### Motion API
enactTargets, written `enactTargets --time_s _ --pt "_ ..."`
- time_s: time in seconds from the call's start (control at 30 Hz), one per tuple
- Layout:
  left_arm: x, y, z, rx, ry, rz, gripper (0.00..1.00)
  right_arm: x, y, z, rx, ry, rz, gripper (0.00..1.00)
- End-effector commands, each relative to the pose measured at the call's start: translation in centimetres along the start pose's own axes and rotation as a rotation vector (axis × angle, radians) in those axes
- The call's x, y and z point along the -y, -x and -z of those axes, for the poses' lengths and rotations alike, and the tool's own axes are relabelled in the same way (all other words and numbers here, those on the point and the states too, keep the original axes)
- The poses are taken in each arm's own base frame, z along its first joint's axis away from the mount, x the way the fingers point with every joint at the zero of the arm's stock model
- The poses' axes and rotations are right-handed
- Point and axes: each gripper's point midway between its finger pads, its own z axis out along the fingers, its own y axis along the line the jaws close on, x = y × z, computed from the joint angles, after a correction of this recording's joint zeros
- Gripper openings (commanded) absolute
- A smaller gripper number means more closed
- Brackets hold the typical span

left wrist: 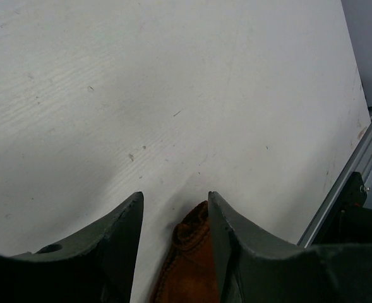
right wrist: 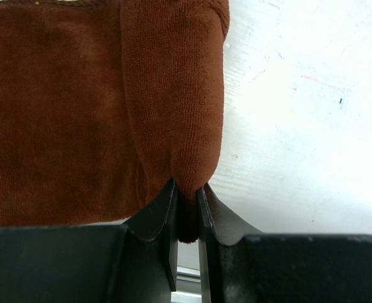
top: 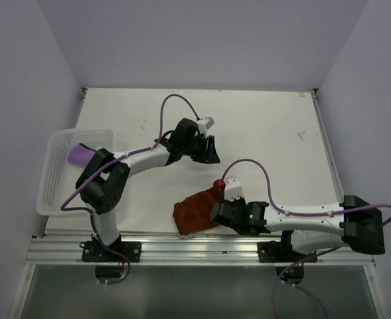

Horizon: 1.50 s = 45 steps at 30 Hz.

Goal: Roll the towels
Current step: Roll the towel

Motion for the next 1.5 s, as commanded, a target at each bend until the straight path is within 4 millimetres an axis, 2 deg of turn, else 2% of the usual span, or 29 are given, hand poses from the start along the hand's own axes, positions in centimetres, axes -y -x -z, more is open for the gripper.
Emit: enactTargets --time_s 0.0,0.13,0.33,0.37,0.57,0.9,1.07,1.17,1.2,1.33,1.47 --pt "1.1 1.8 1.6 0.042 0.005 0.014 0.5 0.0 2.0 0.7 0.092 -0.07 0.065 0.0" --pt "0.5 1.2 1.7 0.037 0.022 0.022 0.5 -0.4 2.3 0.9 0.122 -0.118 0.132 0.0" --pt "1.4 1.3 2.3 0.045 -0.007 0.022 0.5 -1.5 2.3 1.4 0.156 -0.193 0.291 0.0" --pt "1.5 1.4 2.4 0.048 -0.008 0.022 0.5 -2.0 2.8 1.6 0.178 -0.204 0.303 0.0" --pt "2.4 2.1 3.1 0.062 -0.032 0.013 0.5 -3.6 1.9 1.8 0.188 -0.298 0.492 0.0" --pt "3.2 2.1 3.9 0.067 -0.059 0.015 0.5 -5.6 0.5 1.8 0.161 -0.323 0.636 0.0" --pt "4.8 1.7 4.4 0.065 -0.098 0.001 0.5 -6.2 0.1 1.8 0.15 -0.316 0.668 0.0" --pt "6.4 0.3 4.4 0.037 -0.131 -0.026 0.5 -6.4 0.1 1.8 0.142 -0.315 0.684 0.0" --pt "6.9 -0.7 4.2 0.016 -0.14 -0.032 0.5 -6.5 0.0 1.6 0.135 -0.321 0.695 0.0" --pt "7.8 -3.3 4.0 -0.039 -0.18 -0.049 0.5 -6.8 -0.2 1.6 0.12 -0.342 0.744 0.0" --pt "8.5 -4.7 4.0 -0.054 -0.249 -0.043 0.5 -7.4 -0.5 1.5 0.101 -0.355 0.781 0.0"
